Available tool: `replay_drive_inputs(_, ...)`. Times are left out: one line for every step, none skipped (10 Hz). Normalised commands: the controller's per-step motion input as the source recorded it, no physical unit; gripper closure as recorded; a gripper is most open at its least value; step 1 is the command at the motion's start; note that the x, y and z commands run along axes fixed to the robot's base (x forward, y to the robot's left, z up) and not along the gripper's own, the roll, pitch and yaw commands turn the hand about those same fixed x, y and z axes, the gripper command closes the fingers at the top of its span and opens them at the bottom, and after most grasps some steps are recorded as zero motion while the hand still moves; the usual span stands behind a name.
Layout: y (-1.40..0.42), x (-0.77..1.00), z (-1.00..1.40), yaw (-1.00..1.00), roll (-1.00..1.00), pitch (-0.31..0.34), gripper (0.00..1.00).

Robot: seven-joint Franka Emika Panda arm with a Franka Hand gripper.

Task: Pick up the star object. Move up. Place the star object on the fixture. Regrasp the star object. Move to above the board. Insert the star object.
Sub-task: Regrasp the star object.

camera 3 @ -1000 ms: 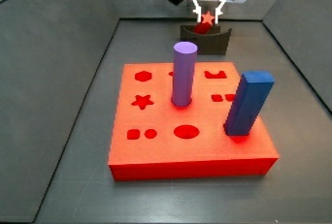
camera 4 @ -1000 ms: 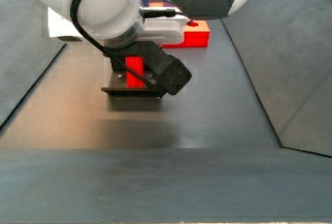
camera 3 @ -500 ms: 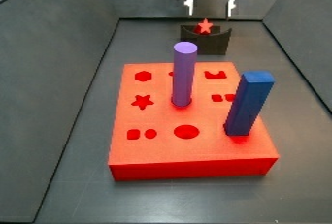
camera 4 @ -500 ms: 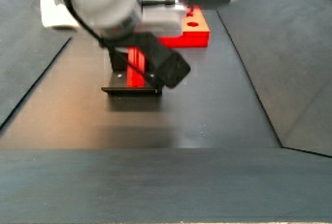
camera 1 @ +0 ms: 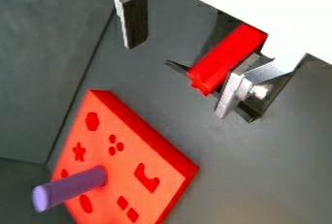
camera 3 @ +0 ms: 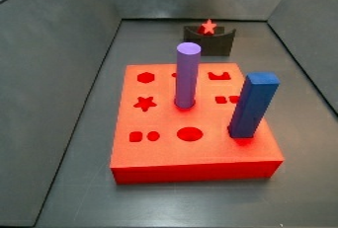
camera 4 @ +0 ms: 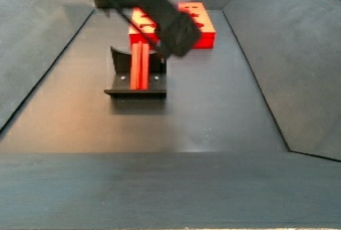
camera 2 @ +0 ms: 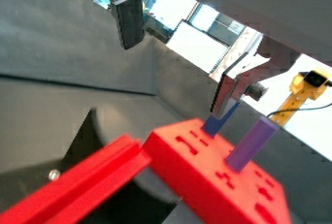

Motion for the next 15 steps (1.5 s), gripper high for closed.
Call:
replay_drive_inputs(0.01, -0.02, 0.30, -0.01, 0.05, 0.102, 0.00)
replay_drive_inputs(-0.75, -0.11, 0.53, 0.02, 1.00, 0.062, 0.00)
replay_drive_inputs(-0.71, -0.09, 0.40, 0.02, 1.00, 0.056, 0.00)
replay_drive_inputs(-0.62, -0.10, 0.32, 0.02, 1.00, 0.050, 0.00)
replay_drive_inputs(-0.42, -0.10, 0.13, 0.02, 1.00, 0.038, 0.00)
replay_drive_inputs(-0.25, -0.08, 0.07, 0.02, 1.00, 0.035, 0.00)
replay_drive_inputs(-0.06, -0.05, 0.04, 0.02, 1.00, 0.034, 0.00)
replay_drive_inputs(-0.04, -0.03, 0.03, 0.02, 1.00, 0.035, 0.00)
replay_drive_inputs(-0.04, -0.02, 0.01, 0.02, 1.00, 0.032, 0.00)
replay_drive_inputs(-0.03, -0.03, 0.01, 0.02, 1.00, 0.028, 0.00)
replay_drive_inputs(-0.03, -0.04, 0.02, 0.02, 1.00, 0.021, 0.00)
replay_drive_inputs(-0.03, -0.05, 0.01, 0.02, 1.00, 0.018, 0.00)
replay_drive_inputs(-0.02, -0.04, 0.00, 0.02, 1.00, 0.010, 0.00)
replay_drive_inputs(-0.02, -0.04, 0.00, 0.02, 1.00, 0.004, 0.00)
replay_drive_inputs(-0.02, -0.04, 0.01, 0.02, 1.00, -0.003, 0.00)
